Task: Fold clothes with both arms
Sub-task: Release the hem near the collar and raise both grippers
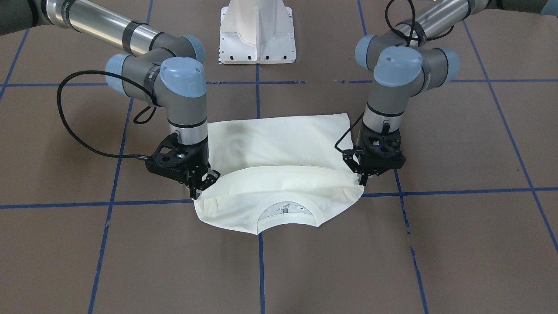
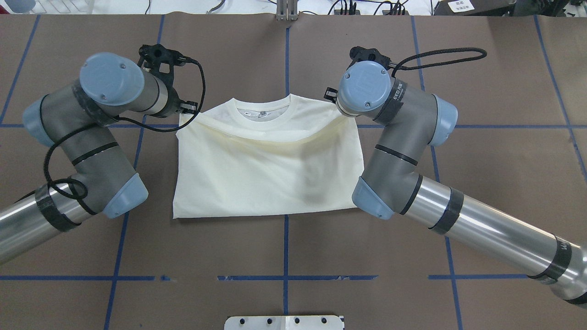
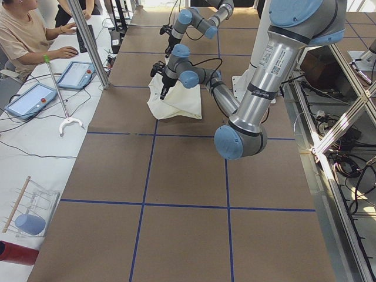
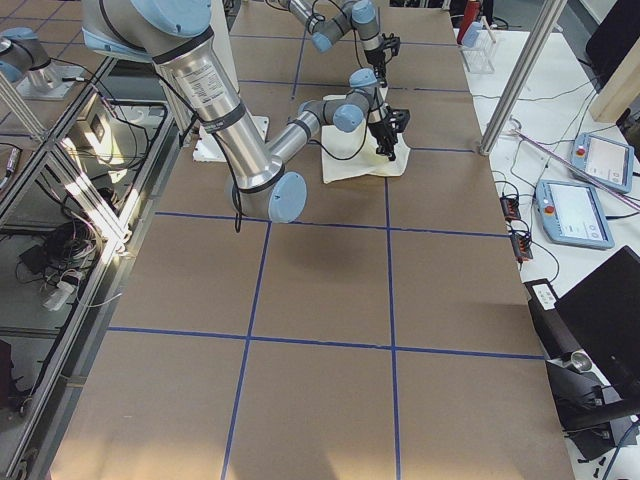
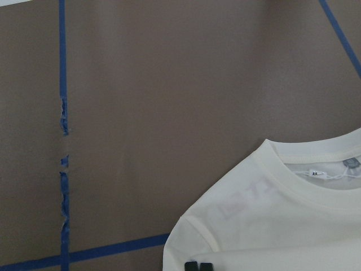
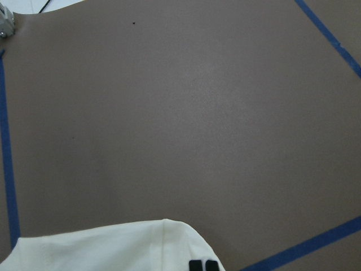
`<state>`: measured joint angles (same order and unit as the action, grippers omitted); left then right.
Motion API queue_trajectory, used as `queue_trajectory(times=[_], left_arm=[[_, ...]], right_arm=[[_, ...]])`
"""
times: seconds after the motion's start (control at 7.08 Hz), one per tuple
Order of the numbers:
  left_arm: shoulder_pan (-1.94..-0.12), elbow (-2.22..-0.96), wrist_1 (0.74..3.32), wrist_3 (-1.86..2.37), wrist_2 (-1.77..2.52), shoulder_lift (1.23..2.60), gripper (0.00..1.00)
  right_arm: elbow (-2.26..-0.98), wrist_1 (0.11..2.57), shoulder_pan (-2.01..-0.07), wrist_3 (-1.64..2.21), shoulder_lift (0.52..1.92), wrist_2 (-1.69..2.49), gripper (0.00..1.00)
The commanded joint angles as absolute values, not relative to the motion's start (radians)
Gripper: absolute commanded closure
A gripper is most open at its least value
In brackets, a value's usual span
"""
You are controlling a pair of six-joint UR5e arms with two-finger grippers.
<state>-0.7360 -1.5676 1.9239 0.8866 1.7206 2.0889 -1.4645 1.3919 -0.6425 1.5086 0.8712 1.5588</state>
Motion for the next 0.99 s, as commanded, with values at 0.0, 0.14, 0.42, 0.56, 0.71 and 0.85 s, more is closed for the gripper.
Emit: queue_trajectory(times=[0.0,0.14,0.42,0.56,0.71,0.85], left_arm=[[-0.736,-1.432,2.032,0.885,1.689,2.105,1.00],[-0.735,-1.428,2.033,0.885,1.687,2.103,1.00],[-0.736,-1.449,2.052,0.821,1.689,2.102,0.01],[-0.738,-1.538,2.062,0.766,1.701,2.062,0.00],[-0.738,-1.628,2.063,0.747,1.763,1.998,0.00],[-0.736,-1.725,2.063,0.752,1.807,1.915,0.00]], right_arm=[[-1.401,1.362,-0.647,1.508,0.864,1.560,1.00],[-1.397,1.362,-0.652,1.506,0.864,1.560,1.00],[-1.399,1.361,-0.652,1.502,0.862,1.552,0.01],[-1.416,1.361,-0.675,1.458,0.859,1.568,0.00],[-1.439,1.358,-0.692,1.387,0.871,1.635,0.00],[-1.480,1.356,-0.699,1.372,0.906,1.660,0.00]])
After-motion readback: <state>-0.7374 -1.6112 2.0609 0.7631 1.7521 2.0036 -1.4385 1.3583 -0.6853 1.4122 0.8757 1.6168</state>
